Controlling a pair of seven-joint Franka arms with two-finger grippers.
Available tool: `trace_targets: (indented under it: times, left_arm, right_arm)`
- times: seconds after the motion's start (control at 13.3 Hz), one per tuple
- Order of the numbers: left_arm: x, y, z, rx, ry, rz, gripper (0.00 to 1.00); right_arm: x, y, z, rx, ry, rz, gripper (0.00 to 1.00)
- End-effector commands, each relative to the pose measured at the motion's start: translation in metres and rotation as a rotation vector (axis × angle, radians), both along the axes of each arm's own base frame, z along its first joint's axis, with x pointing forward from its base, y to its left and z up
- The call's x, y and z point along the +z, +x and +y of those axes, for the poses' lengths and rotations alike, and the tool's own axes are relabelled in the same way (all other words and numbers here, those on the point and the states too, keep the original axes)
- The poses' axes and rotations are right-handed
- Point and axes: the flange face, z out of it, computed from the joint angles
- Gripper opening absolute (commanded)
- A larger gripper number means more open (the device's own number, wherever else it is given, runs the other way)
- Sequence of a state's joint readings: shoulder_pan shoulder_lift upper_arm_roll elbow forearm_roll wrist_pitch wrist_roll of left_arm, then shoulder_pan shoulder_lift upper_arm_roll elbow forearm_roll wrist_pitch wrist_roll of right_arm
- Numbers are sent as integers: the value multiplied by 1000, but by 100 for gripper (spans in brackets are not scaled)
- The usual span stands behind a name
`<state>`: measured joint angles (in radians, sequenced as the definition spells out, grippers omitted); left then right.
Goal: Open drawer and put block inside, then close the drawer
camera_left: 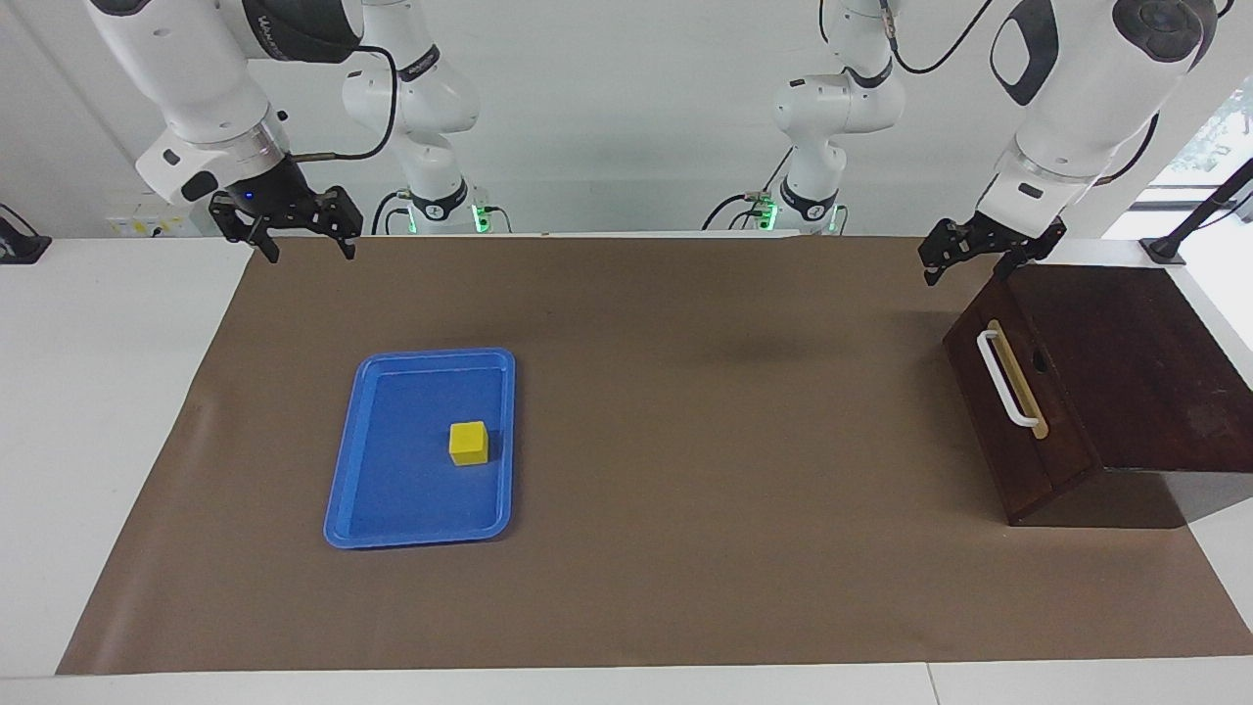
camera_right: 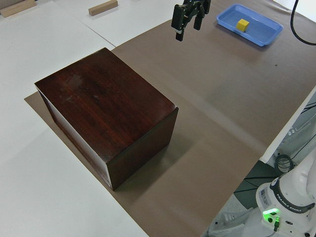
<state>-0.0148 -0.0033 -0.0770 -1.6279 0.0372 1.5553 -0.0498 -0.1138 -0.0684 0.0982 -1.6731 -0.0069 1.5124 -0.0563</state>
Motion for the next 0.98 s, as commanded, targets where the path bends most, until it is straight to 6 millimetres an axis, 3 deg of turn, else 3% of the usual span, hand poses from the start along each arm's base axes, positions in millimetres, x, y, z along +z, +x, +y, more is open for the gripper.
trace_targets:
  times: [0.0, 0.45, 0.6, 0.9]
  left_arm:
    - [4, -4, 4, -8, -10, -11, 100]
    - [4, -2, 4, -6, -10, -31, 100]
    - [-5, -6, 3, -15, 9, -60, 100]
    - [-46, -5, 9, -58, 116, -127, 100]
  right_arm:
    - [4, -4, -7, 27, -19, -2, 100]
    - [8, -3, -6, 33, -57, -21, 100]
    - [7, -3, -8, 36, -60, -19, 100]
    - [5, -4, -8, 18, -43, -17, 100]
